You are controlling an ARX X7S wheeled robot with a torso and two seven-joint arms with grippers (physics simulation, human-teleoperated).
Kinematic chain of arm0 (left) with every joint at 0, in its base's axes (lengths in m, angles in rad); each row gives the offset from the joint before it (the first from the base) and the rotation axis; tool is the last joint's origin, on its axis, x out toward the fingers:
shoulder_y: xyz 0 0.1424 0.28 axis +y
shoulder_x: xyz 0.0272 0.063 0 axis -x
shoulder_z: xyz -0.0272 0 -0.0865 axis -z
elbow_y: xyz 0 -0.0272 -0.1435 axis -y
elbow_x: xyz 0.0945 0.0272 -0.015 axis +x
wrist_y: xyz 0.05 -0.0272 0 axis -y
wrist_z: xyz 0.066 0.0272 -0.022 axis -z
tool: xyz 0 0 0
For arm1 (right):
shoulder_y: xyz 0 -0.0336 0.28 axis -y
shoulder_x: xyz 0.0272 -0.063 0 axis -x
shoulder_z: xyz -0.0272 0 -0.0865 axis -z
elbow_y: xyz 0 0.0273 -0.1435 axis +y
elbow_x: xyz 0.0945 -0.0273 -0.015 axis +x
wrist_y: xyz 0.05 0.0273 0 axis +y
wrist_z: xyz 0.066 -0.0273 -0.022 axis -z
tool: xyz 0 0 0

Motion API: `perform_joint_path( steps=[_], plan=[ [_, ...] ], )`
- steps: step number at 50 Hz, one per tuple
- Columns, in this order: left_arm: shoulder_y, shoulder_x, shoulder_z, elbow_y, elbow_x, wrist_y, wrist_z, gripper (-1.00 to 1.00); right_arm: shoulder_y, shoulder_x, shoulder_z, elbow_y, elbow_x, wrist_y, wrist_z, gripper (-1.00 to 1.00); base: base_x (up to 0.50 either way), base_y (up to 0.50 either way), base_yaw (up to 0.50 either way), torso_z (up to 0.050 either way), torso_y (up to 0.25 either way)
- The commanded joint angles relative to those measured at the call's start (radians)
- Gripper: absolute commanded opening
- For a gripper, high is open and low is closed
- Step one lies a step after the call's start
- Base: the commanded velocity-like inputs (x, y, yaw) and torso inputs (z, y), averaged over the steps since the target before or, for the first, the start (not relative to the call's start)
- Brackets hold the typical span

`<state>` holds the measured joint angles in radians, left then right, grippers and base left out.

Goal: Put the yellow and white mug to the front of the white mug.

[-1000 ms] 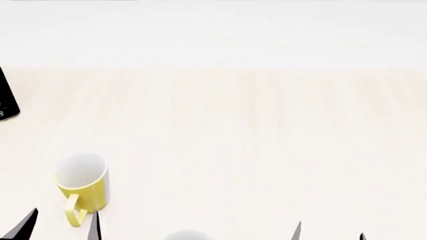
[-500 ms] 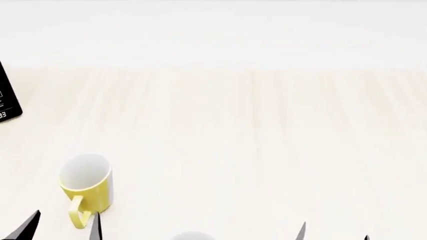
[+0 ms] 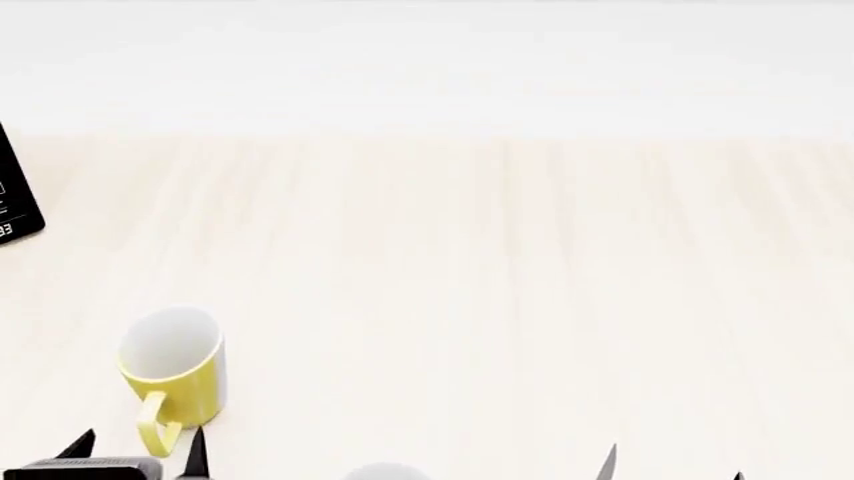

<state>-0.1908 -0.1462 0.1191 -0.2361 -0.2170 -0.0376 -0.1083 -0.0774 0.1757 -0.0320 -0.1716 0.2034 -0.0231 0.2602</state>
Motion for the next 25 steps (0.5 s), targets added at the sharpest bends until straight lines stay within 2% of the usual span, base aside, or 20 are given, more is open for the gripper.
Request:
perform_joint_path(
  steps=[1, 25],
  plan=[
    [-0.047, 0.0, 0.009, -0.066, 0.001, -0.006, -0.008, 1.0, -0.001, 0.006, -0.004, -0.003, 0.007, 0.0, 0.007, 1.0, 0.0, 0.0, 0.0, 0.0, 0.0],
    [-0.149, 0.018, 0.059, -0.246, 0.071, 0.01, -0.069, 1.0, -0.003, 0.019, -0.015, -0.006, 0.019, -0.003, 0.018, 1.0, 0.0, 0.0, 0.0, 0.0, 0.0]
  ],
)
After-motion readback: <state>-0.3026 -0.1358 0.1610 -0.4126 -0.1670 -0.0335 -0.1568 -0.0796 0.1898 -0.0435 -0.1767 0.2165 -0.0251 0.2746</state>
